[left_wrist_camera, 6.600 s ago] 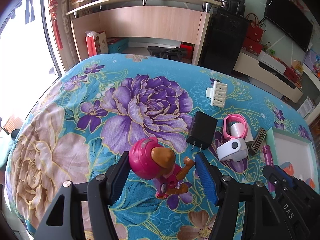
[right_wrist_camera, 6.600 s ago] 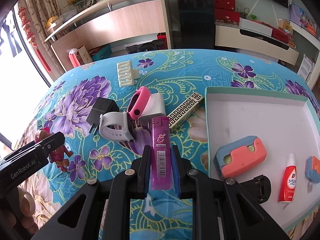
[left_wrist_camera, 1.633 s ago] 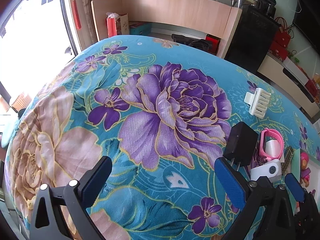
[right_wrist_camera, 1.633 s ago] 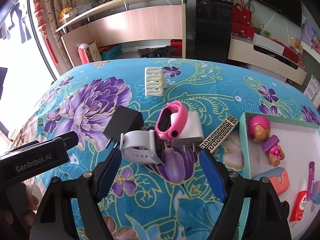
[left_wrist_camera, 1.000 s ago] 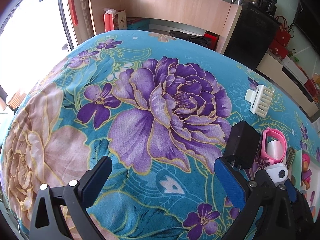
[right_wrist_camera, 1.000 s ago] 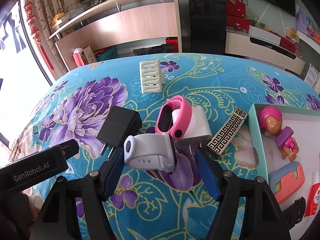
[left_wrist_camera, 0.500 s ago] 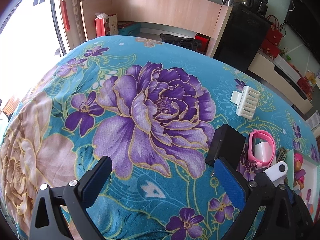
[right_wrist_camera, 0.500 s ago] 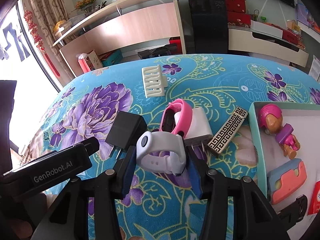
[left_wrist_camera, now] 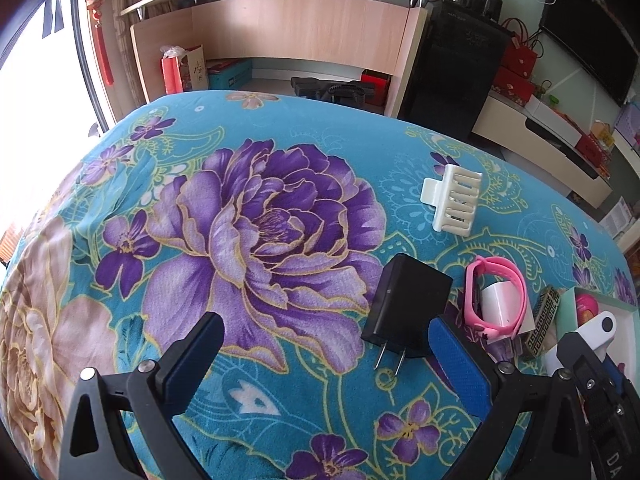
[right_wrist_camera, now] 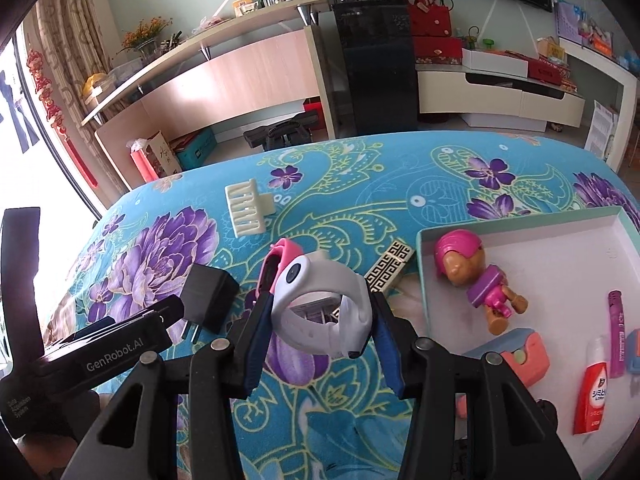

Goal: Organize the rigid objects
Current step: 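Close the right tool on the white watch while the left tool closes on the black charger, then carry the white watch with the right tool while the left tool carries the black charger to the tray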

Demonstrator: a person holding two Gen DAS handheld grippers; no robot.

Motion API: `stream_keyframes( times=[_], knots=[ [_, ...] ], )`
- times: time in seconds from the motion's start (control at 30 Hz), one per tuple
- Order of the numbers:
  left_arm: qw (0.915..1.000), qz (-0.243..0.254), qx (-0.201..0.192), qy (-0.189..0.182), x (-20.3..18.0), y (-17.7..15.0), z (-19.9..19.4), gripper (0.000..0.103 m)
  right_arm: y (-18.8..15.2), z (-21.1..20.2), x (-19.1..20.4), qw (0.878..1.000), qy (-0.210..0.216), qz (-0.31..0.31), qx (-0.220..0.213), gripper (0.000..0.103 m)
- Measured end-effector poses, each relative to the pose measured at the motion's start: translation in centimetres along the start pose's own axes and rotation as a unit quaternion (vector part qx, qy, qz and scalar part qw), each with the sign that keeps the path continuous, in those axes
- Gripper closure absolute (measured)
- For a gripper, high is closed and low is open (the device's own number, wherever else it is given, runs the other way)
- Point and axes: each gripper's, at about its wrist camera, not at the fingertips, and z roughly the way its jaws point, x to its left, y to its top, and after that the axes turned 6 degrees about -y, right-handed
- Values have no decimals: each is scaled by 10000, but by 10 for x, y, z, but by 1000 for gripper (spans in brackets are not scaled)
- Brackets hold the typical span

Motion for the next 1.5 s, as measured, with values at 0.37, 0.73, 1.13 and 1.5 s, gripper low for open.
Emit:
stream_keyframes(
  times=[0.37, 0.73, 1.13, 1.5],
  knots=[
    [9986, 513, 6, 97, -27, 0, 17, 3, 3, 0, -24, 9995, -172, 260, 23, 54],
    [9961, 867, -1, 179, -42, -3, 29, 27, 4, -2, -30, 9993, -177, 323, 27, 54],
    [9957, 925, -63, 87, -42, -2, 14, 59, 5, -4, -33, 9991, -162, 396, 19, 54],
    [9933, 889, -725, -121, -46, 10, -45, 60, 8, -15, -39, 9986, -160, 488, -120, 54]
  ],
)
